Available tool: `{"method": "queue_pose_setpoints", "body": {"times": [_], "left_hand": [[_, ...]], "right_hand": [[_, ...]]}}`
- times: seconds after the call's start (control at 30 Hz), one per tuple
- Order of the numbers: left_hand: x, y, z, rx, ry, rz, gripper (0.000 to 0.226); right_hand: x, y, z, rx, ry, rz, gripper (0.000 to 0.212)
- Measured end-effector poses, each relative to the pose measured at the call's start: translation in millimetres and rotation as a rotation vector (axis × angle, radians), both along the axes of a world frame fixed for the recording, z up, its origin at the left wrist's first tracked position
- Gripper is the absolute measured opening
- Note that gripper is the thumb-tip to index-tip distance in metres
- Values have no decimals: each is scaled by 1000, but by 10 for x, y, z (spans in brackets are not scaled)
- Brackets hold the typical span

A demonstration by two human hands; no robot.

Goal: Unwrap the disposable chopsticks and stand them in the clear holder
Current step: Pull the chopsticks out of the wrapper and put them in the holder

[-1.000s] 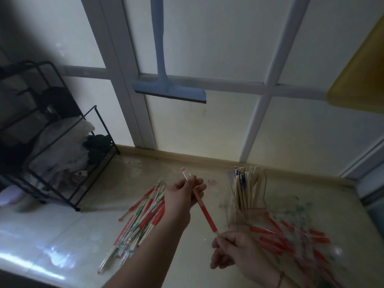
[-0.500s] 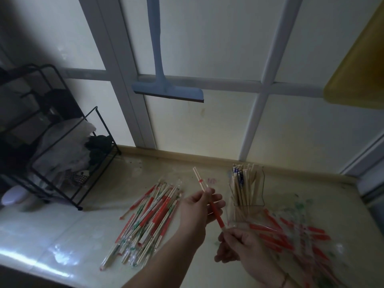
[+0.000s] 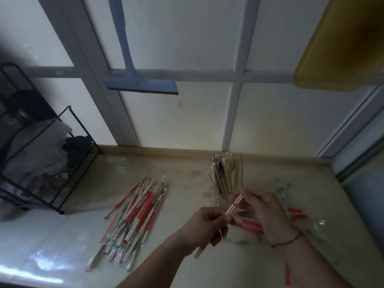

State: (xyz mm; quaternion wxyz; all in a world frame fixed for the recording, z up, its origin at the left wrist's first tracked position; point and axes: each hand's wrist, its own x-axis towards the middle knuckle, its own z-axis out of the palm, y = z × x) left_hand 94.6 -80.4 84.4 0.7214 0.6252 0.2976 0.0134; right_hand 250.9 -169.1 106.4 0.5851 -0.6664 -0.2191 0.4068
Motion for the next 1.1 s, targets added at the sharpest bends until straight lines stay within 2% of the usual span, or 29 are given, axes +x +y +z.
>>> {"method": "queue_pose_setpoints", "body": {"times": [0.13, 0.23, 0.27, 0.33, 0.37, 0.47, 0.57, 0.63, 0.73, 0.83, 0.97, 1.03, 1.1], "left_hand": [[2, 7, -144, 35, 19, -19, 20], [-20, 62, -299, 144, 110, -68, 21], [-21, 85, -350, 204, 160, -93, 22], [12, 109, -483, 392, 261, -161, 23], [46, 105, -552, 484, 293, -186, 22], [202, 33, -701, 609, 346, -182, 22], [357, -91, -781, 881, 338, -171, 38], [436, -213, -692, 979, 230, -113, 45], [598, -425, -338, 675, -79, 32, 49], [822, -550, -130, 491, -246, 219, 54], [964, -583, 23, 69, -354, 516, 46], [931, -510, 66, 22, -336, 551, 47], [874, -418, 49, 32, -311, 472, 46]], "right_hand": [[290, -91, -8, 42, 115, -176, 24], [659, -214, 34, 109, 143, -307, 21], [790, -278, 71, 142, 133, -336, 27], [1052, -412, 142, 182, 135, -377, 55], [1160, -470, 163, 212, 148, -393, 57], [1311, -569, 205, 274, 215, -396, 22], [1331, -589, 140, 257, 298, -455, 23], [1276, -590, 89, 254, 398, -505, 33], [1074, -541, -34, 220, 563, -522, 45], [742, -438, -232, 189, 668, -461, 49], [468, -388, -353, 142, 688, -383, 24], [474, -457, -415, 70, 522, -389, 26], [558, -514, -382, -22, 99, -366, 45]]}}
